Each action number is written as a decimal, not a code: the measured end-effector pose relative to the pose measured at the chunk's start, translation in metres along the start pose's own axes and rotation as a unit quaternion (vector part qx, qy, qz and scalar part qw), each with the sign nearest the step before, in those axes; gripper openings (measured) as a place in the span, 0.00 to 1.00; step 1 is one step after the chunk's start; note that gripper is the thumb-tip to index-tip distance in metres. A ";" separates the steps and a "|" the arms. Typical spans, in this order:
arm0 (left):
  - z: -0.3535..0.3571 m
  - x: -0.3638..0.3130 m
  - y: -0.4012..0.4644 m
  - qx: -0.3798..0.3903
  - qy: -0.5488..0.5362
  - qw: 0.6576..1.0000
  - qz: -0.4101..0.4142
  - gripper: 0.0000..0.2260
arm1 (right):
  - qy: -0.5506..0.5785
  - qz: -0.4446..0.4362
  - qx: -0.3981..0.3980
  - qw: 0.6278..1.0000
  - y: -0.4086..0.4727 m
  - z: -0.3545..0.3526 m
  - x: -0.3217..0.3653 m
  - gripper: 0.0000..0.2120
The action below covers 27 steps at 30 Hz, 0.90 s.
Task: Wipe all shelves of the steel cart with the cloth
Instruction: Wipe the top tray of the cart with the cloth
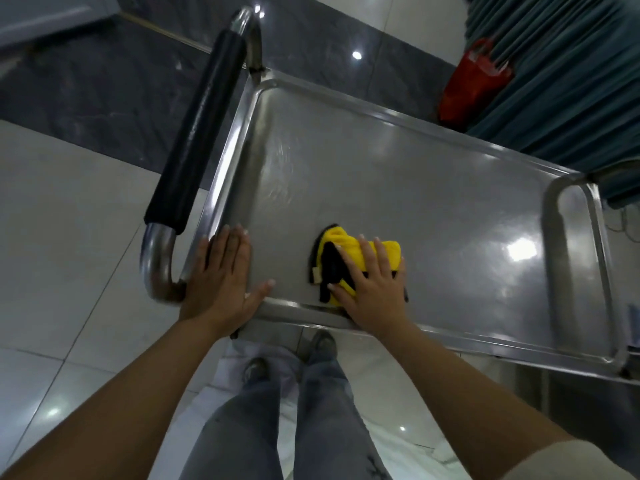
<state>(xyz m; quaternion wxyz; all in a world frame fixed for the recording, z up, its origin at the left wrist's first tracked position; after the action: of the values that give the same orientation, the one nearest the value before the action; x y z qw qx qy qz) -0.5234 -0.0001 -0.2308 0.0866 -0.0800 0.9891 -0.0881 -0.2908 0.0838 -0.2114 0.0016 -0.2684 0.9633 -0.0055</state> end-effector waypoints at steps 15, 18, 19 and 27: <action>0.005 0.019 0.010 0.006 0.031 0.999 0.007 0.53 | 0.097 0.049 0.065 0.992 0.166 0.009 0.094 0.32; 0.005 0.026 0.014 0.002 0.036 0.999 0.005 0.53 | 0.077 0.003 0.046 0.996 0.174 0.008 0.096 0.32; 0.004 0.028 0.015 0.000 0.037 0.999 0.006 0.52 | 0.063 -0.015 0.034 0.997 0.168 0.005 0.092 0.32; -0.002 0.027 0.019 0.011 0.030 0.999 0.032 0.42 | 0.003 -0.019 0.006 1.000 0.034 0.000 0.011 0.31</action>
<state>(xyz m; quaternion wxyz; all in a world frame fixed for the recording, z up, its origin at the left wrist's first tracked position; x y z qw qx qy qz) -0.5522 0.0139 -0.2364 0.0604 -0.0450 0.9923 -0.0986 -0.3181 0.1073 -0.2121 0.0003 -0.2869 0.9579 -0.0121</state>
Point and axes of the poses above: each hand's wrist, its own y-axis towards the middle knuckle, its own z-axis out of the palm, x = y × z, the point moved 7 cm from there along y, towards the middle knuckle, and after that the axes turned 2 degrees about y, right-handed, at the moved point
